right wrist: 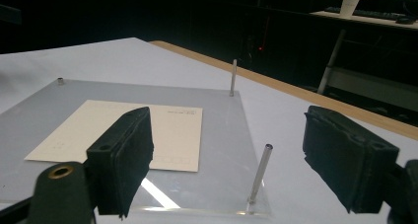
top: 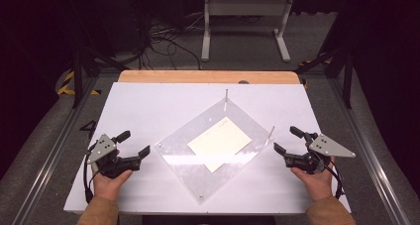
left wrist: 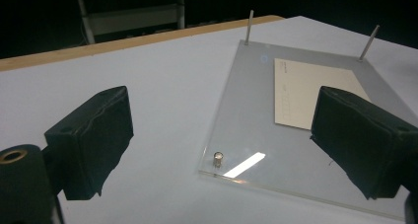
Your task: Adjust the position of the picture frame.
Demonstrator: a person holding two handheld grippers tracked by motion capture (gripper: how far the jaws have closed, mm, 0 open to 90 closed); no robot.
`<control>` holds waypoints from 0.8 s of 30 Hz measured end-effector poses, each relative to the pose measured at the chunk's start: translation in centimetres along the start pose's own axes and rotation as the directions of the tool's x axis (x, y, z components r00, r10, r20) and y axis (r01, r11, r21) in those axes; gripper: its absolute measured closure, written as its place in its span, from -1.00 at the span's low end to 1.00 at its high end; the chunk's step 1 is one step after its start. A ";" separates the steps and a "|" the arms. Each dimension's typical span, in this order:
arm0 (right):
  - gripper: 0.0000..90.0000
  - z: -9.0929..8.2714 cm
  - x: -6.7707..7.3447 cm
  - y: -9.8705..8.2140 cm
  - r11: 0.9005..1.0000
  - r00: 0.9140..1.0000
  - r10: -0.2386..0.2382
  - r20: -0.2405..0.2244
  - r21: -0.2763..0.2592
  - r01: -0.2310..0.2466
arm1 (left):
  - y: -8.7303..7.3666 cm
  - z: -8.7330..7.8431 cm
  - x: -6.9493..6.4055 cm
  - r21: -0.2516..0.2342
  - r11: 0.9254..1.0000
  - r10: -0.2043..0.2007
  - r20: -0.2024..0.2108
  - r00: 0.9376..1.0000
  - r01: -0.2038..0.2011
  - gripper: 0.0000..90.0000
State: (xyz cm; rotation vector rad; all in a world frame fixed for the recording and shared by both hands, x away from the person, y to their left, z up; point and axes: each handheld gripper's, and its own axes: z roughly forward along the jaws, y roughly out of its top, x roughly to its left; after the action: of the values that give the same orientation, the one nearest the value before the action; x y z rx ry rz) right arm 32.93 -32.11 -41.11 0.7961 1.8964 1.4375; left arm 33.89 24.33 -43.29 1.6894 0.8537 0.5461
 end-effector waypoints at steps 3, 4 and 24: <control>-0.56 -0.1 0.1 0.0 1.000 1.000 0.000 -0.004 -0.001 0.000 | 0.2 0.1 0.0 -0.003 1.000 0.001 0.002 1.000 -0.001 -0.79; -0.56 -0.1 0.1 0.0 1.000 1.000 -0.001 -0.003 0.000 0.001 | 0.3 0.1 0.0 0.001 1.000 0.001 0.004 1.000 -0.001 -0.79; -0.36 -1.3 0.8 -0.8 0.993 1.000 0.004 0.007 0.114 -0.005 | 1.5 4.7 1.2 0.283 0.959 -0.007 -0.048 0.999 0.021 0.62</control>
State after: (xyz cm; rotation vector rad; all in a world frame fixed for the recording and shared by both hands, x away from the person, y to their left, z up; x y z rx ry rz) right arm 31.34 -32.42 -41.72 0.8583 1.9868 1.3367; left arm 38.43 22.13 -43.22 1.9347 1.0146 0.4709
